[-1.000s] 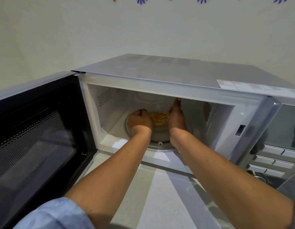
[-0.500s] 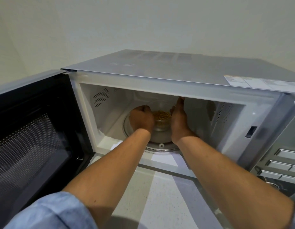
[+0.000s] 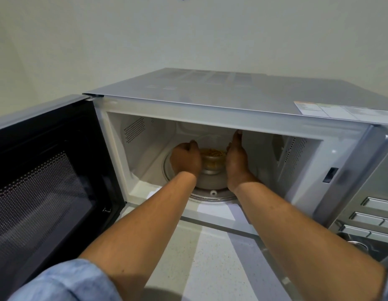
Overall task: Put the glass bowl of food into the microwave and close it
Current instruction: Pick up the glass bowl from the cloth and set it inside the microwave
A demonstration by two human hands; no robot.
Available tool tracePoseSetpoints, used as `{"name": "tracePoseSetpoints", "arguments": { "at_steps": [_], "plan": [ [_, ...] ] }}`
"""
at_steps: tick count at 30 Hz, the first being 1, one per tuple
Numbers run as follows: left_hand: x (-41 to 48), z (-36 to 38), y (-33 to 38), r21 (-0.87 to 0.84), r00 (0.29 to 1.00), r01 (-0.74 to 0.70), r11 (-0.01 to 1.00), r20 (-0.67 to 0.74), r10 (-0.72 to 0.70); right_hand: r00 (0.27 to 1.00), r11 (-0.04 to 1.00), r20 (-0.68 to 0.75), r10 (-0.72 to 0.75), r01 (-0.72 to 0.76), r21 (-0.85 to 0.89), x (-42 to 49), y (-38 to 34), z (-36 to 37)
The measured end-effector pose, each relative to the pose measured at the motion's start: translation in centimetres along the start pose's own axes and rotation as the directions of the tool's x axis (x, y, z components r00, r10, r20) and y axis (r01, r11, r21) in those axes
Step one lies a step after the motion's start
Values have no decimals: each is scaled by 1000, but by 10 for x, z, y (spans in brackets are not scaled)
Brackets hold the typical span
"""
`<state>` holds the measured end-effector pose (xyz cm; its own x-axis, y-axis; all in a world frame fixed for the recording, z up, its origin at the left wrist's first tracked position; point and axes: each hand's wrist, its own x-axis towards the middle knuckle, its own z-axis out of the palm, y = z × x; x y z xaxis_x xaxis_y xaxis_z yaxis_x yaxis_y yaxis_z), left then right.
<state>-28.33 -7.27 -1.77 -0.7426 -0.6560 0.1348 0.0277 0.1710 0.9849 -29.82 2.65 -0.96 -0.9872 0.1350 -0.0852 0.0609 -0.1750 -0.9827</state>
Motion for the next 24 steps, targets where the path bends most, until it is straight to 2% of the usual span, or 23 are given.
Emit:
{"name": "tracePoseSetpoints", "arguments": {
  "at_steps": [7, 11, 15, 17, 19, 21, 24],
  "plan": [
    [-12, -13, 4, 22, 1000, 16, 1000, -11, -16, 996, 996, -29, -80, 79, -36, -15, -2, -4],
    [-23, -21, 15, 42, 998, 15, 999, 54, -18, 999, 995, 14, -42, 43, -86, -22, -6, -9],
    [-40, -30, 22, 74, 995, -41, 996, 92, 34, 1000, 987, -4, -11, 10, -162, -32, -11, -9],
    [-51, -37, 24, 38, 995, -44, 998, 88, 41, 999, 977, -19, -30, 26, -211, -42, -11, -11],
    [-65, -44, 27, -34, 997, -43, 998, 63, 45, 996, 961, 8, -88, 87, -261, -61, -9, -16],
    [-81, -51, 28, -67, 994, -91, 994, 57, 94, 977, 939, 61, -202, 211, -273, -84, -5, -23],
    [-110, -62, 21, -77, 980, -179, 981, 72, 185, 915, 868, 134, -380, 403, -290, -120, -1, -32]
  ]
}}
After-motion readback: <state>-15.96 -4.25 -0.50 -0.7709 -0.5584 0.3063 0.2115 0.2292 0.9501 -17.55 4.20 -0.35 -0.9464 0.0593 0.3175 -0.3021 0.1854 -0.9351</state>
